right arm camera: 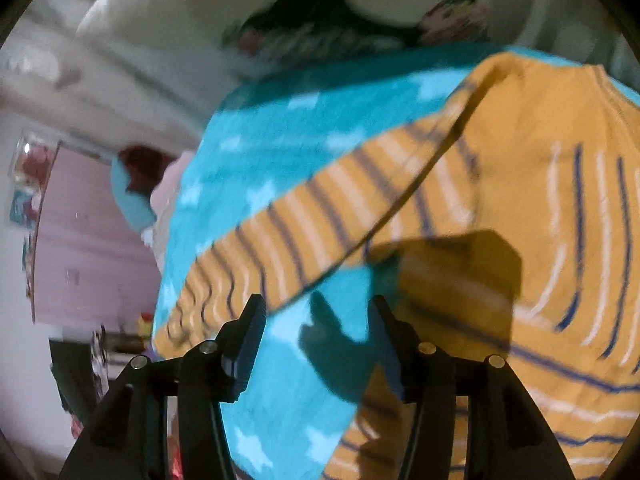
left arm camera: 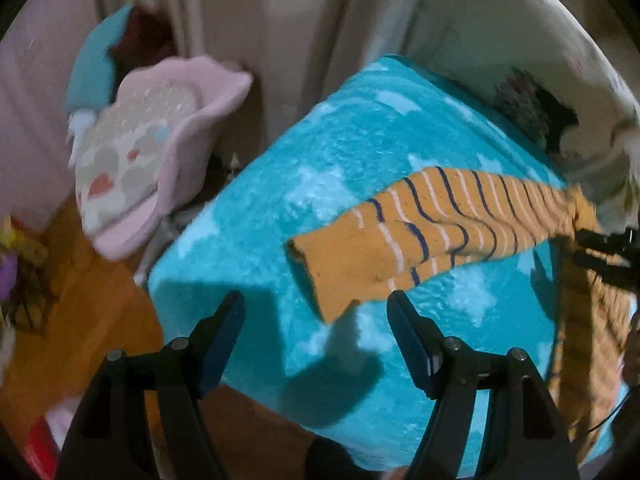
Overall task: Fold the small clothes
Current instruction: 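Grasp the cuff of the other sleeve with the left gripper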
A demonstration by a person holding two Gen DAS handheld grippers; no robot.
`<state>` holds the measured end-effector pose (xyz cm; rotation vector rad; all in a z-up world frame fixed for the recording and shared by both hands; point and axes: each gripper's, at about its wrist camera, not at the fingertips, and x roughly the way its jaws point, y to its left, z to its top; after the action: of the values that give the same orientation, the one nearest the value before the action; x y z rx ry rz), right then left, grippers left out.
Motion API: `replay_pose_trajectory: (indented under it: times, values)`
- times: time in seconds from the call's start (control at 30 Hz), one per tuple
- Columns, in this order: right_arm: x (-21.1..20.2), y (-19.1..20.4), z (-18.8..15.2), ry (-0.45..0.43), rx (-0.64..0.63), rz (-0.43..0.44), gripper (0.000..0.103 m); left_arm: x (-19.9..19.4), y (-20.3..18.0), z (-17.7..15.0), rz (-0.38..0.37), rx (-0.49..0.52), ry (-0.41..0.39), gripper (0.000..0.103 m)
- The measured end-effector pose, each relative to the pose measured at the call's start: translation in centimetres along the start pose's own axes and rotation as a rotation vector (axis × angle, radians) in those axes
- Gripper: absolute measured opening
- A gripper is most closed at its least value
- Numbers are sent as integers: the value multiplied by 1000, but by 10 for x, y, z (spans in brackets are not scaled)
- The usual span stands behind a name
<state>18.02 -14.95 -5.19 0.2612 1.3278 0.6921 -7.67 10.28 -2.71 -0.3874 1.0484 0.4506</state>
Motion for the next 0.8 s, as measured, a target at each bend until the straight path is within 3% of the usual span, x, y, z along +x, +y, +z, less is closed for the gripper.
replay_pose_trajectory:
  times: [0.1,0.23,0.27,0.3,0.37,0.53,0.67,0.73,0.8]
  values:
    - [11,12,-16,37,-34,-7,58,18,0,9,-33,72,40,72]
    - [15,19,-25,43,-54,-30,58,40,0,17,-89,69,101,72]
    - [14,18,-25,42,-51,-31,58,44,-4,19,-93,78,109,66]
    - [15,18,-25,39,-45,-35,58,45,-7,21,-96,84,108,28]
    - [12,17,-26,28,-34,-46,58,43,-5,30,-152,45,131,4]
    - [-1,7,-26,-3,-5,-65,58,-2,30,65,-267,-143,-2,4]
    - [2,5,-25,2,20,-42,58,-29,42,82,-243,-184,-75,6]
    - [10,11,-26,21,7,-29,58,-29,49,82,-178,-203,-74,15]
    - [22,25,-27,46,-29,-15,58,-26,63,76,-157,-253,-59,40]
